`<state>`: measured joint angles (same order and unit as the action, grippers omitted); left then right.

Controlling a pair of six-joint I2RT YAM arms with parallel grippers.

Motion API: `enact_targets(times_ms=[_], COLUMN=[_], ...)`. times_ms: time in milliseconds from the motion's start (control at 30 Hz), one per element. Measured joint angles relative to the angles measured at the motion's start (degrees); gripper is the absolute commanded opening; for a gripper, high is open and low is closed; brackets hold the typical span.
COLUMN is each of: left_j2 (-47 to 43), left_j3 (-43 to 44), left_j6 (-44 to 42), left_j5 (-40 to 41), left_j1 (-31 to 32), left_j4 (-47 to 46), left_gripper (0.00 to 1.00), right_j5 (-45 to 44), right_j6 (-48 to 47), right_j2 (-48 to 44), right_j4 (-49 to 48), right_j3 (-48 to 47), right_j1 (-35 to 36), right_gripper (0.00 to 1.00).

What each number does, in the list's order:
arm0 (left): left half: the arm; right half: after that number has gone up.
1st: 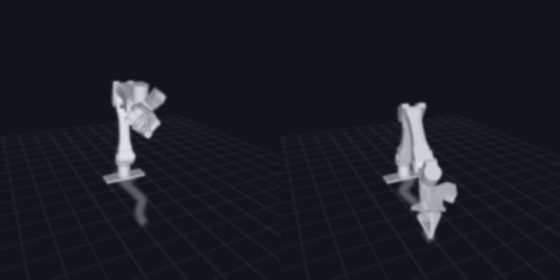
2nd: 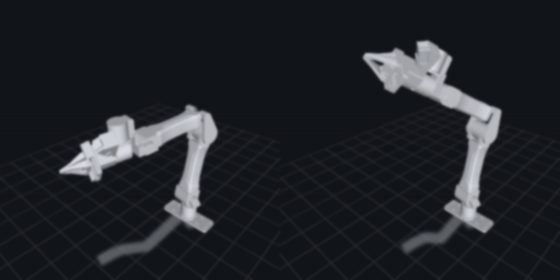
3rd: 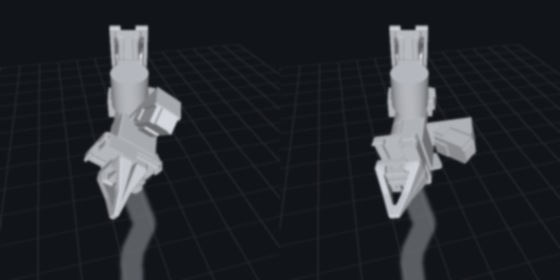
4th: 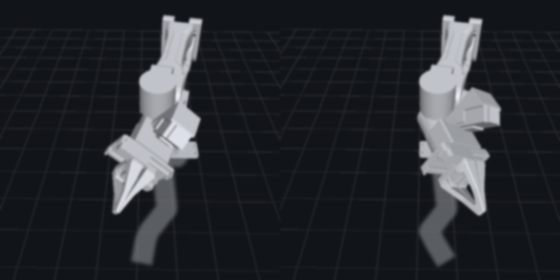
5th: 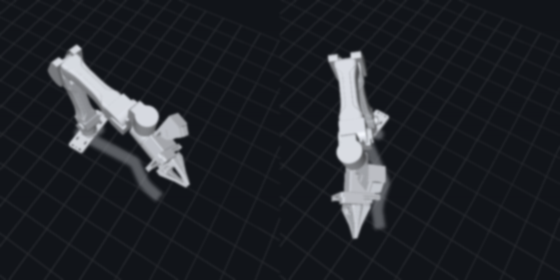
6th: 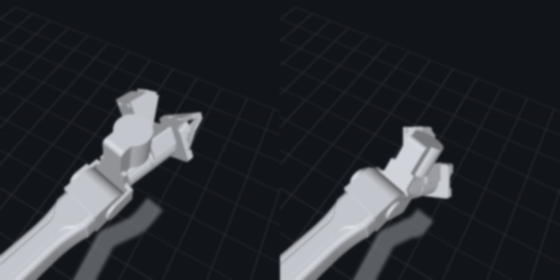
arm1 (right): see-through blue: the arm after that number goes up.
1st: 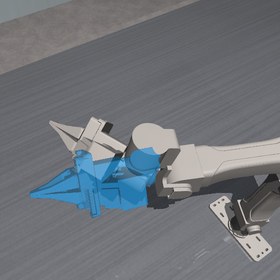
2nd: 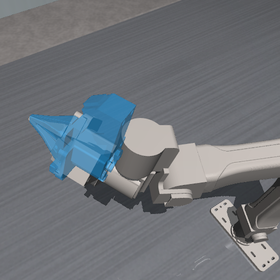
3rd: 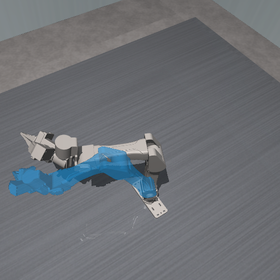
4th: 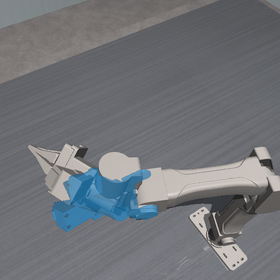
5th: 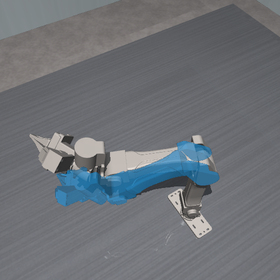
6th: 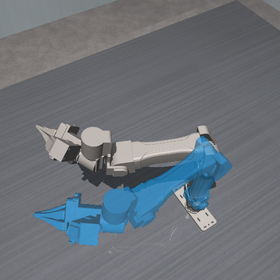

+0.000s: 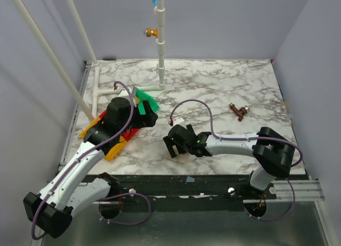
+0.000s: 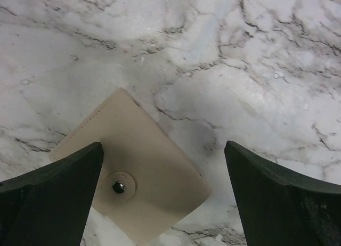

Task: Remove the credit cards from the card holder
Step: Open the card holder at the center of the board.

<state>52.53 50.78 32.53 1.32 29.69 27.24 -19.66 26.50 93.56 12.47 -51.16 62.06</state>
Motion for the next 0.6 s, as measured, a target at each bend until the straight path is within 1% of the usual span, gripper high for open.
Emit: enact_targets(times_ms=[100, 300, 600], left_j2=[-1.29, -2.58, -2.75], left_j3=[-0.98, -1.88, -2.62], left_j6=[-0.15, -0.39, -0.57], left_j5=[-0.92, -2.25, -3.8], left_j1=[-0.39, -1.18, -1.62], left_j4=[0.09, 0.2, 0.33], left_gripper=[0.99, 0.99, 0.99], right_j5=[-0.96, -2.25, 1.31], right_j6=[-0.85, -2.21, -5.38], right_j2=[1.97, 2.43, -3.85], right_j4=[-0.81, -0.42, 1.14], right_j3=[-1.68, -2.6, -1.88], right_j1=[1.46, 2.8, 3.67], right_gripper=[1.0, 1.0, 1.0])
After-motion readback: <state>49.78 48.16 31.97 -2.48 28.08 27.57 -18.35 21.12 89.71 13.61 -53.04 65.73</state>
